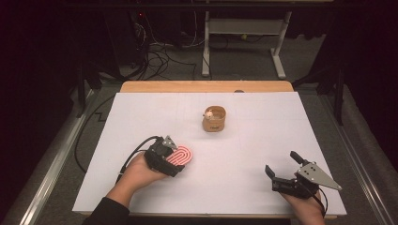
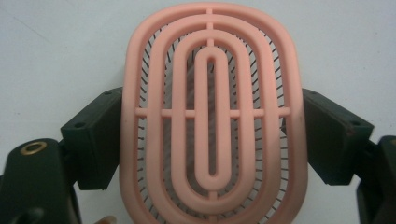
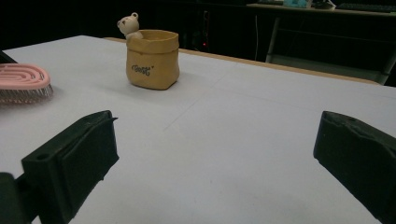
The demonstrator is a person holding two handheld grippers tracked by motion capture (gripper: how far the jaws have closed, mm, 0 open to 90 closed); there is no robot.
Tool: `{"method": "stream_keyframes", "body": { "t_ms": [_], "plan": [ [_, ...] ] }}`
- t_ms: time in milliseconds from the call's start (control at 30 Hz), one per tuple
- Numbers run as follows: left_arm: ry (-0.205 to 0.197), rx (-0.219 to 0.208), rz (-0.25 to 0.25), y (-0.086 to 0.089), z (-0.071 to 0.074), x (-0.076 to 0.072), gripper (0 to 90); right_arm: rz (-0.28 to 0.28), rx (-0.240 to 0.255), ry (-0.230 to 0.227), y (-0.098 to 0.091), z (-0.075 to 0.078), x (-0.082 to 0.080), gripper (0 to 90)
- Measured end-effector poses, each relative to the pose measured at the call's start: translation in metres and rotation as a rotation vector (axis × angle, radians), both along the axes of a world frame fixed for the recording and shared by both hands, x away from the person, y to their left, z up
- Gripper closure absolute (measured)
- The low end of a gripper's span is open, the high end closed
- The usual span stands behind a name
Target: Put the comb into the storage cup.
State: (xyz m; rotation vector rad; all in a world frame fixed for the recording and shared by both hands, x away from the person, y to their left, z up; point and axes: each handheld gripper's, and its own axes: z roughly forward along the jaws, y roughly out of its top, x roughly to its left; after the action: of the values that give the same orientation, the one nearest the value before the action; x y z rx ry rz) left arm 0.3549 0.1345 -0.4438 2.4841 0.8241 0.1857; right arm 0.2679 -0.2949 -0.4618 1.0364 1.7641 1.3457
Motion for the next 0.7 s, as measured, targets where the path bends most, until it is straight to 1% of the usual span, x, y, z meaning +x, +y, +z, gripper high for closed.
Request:
{"method": "stream_keyframes", "body": {
  "t_ms": [67,167,333,367,600,633,700],
  "plan": [
    [0.002,0.002,0.002,0.0003,-0.0001,0.0,16.5,-0.001,0.001,-0.001,-0.0003,0.0002,0.0002,0.4],
    [0.014,0.02,0.009,0.0004,-0.0024,0.0009,14.8,0.0,-0.002,-0.002,0.0,0.0005,0.0,0.4],
    [0.014,0.032,0.002,-0.0007,-0.0033,0.0005,14.9,0.001,-0.002,-0.001,0.0003,0.0003,0.0001,0.4],
    [0.007,0.043,0.003,-0.002,-0.0043,0.0,14.8,0.002,-0.003,-0.001,0.0005,0.0003,0.0002,0.4],
    [0.012,0.041,0.005,-0.0002,-0.0037,-0.0001,15.0,0.001,-0.003,-0.002,0.0004,0.0003,0.0,0.4],
    [0.009,0.036,0.001,0.0004,-0.0032,-0.0007,16.8,0.002,-0.003,-0.002,0.0004,0.0003,0.0,0.4],
    [0.008,0.037,-0.003,0.0003,-0.0031,-0.001,17.2,0.003,-0.003,-0.001,0.0004,0.0003,0.0001,0.4]
  ]
}}
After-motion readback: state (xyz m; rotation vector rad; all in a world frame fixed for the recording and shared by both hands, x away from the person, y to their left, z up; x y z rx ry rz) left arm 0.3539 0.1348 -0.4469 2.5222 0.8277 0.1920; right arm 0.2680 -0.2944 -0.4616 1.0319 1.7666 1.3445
